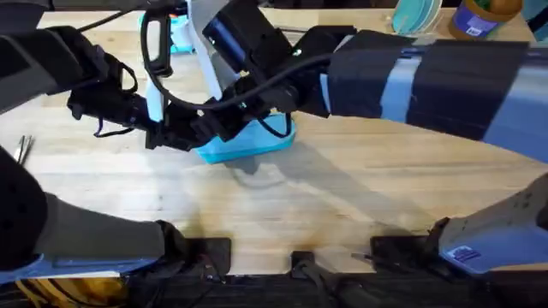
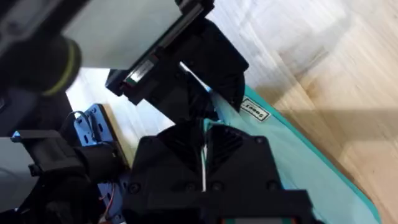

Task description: Unzip the bag, pick up the pens from the table one at a time and place them inside, then zip the bag closed.

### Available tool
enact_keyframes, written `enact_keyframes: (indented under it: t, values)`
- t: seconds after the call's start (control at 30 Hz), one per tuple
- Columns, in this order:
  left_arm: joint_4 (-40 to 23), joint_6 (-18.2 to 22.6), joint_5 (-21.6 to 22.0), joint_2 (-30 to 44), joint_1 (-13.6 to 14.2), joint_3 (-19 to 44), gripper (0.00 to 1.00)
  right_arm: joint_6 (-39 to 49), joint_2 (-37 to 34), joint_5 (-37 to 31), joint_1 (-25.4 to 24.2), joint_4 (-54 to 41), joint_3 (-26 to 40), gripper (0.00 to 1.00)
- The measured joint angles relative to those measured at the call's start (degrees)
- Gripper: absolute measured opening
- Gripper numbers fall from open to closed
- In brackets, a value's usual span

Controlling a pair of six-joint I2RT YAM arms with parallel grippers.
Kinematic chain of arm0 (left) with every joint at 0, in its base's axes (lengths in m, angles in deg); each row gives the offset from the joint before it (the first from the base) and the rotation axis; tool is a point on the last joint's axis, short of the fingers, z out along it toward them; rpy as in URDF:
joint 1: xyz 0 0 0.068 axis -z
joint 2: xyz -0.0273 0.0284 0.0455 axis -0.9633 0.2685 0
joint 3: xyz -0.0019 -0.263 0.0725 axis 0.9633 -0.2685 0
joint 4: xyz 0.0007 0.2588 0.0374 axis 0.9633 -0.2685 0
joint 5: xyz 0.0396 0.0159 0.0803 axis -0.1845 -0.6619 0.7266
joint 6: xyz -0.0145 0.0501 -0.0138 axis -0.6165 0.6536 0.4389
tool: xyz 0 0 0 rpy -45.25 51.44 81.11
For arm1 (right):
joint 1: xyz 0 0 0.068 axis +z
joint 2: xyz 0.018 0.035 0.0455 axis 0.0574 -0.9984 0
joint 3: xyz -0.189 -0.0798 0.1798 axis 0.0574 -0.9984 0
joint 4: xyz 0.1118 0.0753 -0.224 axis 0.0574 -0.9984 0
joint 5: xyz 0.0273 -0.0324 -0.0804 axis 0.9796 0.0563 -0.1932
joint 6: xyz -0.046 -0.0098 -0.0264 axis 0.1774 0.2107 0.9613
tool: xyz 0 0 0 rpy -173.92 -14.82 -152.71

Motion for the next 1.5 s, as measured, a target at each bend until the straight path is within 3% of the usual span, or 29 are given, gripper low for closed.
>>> enact_keyframes:
  t: [0.13, 0.3, 0.5, 0.53, 0.6, 0.63, 0.67, 0.87, 0.9, 1.07, 1.1, 1.33, 1.5]
  values:
    - [0.0, 0.0, 0.0, 0.0, 0.0, 0.0, 0.042, -0.1, 0.0, 0.0, -0.1, -0.1, 0.0, 0.034]
    - [0.2, 0.0, -0.2, 0.0, 0.0, 0.0, 0.042, 0.4, 0.4, 1.6, -1.1, -1.3, 0.5, 0.465]
    - [0.2, 0.0, -0.2, 0.0, 0.0, 0.0, 0.042, 5.8, 5.9, 2.0, -4.8, -7.8, 0.5, 0.658]
    - [0.2, 0.0, -0.2, 0.0, 0.0, 0.0, 0.042, 6.8, 7.0, 2.0, -5.5, -8.7, 0.5, 0.715]
    - [0.2, 0.0, -0.2, 0.0, 0.0, 0.0, 0.042, 9.1, 9.3, 2.0, -7.0, -10.6, 0.5, 0.945]
    - [0.2, 0.0, -0.2, 0.0, 0.0, 0.0, 0.042, 10.0, 10.4, 2.0, -7.8, -11.6, 0.6, 0.982]
    - [0.2, 0.0, -0.2, 0.0, 0.0, 0.0, 0.042, 12.4, 14.8, 2.0, -11.9, -15.4, 0.6, 0.995]
    - [0.2, 0.0, -0.2, 0.0, 0.0, 0.0, 0.046, 13.2, 17.0, 2.0, -16.2, -17.9, 0.7, 0.996]
    - [0.2, 0.2, -0.2, 0.0, 0.0, 0.0, 0.098, 13.3, 17.0, 2.0, -16.7, -18.3, 0.7, 0.995]
    - [0.2, 0.2, -0.1, 0.0, 0.0, 0.0, 0.885, 13.5, 17.0, 2.0, -17.1, -20.3, 0.7, 0.997]
    - [0.2, 0.1, -0.1, 0.0, 0.0, 0.0, 0.96, 13.5, 17.0, 2.0, -17.1, -20.6, 0.7, 0.997]
    - [-0.6, 0.2, 0.0, 0.0, 0.0, 0.0, 0.993, 14.2, 17.0, 2.0, -17.1, -20.8, 0.7, 0.996]
    - [-8.5, 0.2, 1.0, 0.0, -1.2, 2.0, 0.995, 15.7, 17.0, 2.0, -17.3, -21.9, 1.0, 0.995]
